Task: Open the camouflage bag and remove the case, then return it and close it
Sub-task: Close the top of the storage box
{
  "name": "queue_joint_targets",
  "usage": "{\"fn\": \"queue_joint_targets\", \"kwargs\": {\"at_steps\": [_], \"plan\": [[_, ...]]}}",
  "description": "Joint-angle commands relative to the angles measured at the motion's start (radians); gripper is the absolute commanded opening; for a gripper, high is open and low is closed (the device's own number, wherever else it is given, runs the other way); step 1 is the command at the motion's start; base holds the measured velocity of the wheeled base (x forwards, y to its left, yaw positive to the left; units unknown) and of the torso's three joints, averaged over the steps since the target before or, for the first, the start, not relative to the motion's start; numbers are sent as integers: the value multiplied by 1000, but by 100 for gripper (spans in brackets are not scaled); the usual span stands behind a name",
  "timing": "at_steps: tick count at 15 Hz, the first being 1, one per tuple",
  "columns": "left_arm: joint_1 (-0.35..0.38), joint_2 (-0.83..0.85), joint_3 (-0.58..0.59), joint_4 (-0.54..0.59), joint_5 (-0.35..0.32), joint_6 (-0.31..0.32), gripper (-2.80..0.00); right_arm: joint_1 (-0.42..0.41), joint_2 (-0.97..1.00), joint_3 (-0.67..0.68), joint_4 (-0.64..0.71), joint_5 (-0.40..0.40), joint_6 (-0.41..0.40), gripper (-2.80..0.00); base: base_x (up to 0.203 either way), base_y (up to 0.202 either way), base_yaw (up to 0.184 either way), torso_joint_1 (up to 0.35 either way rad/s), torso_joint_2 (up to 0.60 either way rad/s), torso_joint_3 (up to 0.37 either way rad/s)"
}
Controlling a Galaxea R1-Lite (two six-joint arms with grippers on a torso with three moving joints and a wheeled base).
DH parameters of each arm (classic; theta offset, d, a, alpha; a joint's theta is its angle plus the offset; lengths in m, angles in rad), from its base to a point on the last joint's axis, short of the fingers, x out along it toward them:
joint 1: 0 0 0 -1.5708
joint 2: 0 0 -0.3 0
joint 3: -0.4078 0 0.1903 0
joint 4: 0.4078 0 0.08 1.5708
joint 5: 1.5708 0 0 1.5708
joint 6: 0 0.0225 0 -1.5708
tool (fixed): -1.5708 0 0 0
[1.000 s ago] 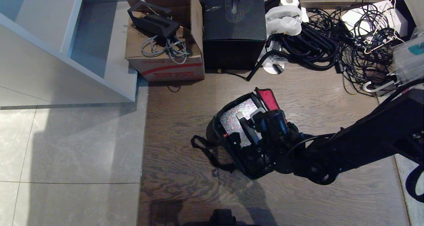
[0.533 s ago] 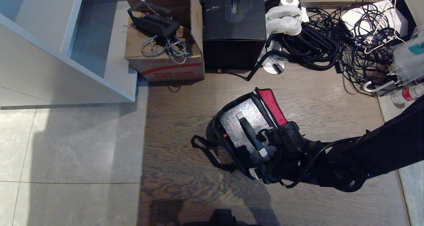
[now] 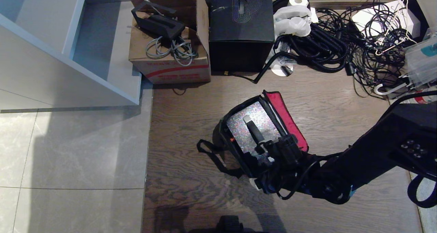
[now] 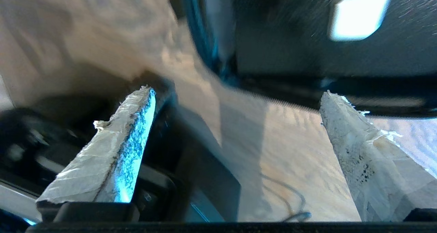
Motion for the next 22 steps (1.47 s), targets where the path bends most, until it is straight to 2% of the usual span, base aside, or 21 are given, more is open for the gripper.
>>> {"fn": "queue_joint_targets", "kwargs": {"at_steps": [1,9,15,18,22], "plan": [[0,0,0,0,0,-1,-280,1,52,7,6,-2,-13,0,0,0,0,0,0,0],[0,0,0,0,0,-1,-280,1,104,18,-17,-4,-36,0,0,0,0,0,0,0],[0,0,0,0,0,-1,-280,1,154,27,-170,-2,-36,0,0,0,0,0,0,0],[0,0,0,0,0,-1,-280,1,169,36,-179,1,-74,0,0,0,0,0,0,0],[0,0,0,0,0,-1,-280,2,196,28,-192,-5,-77,0,0,0,0,0,0,0]]}}
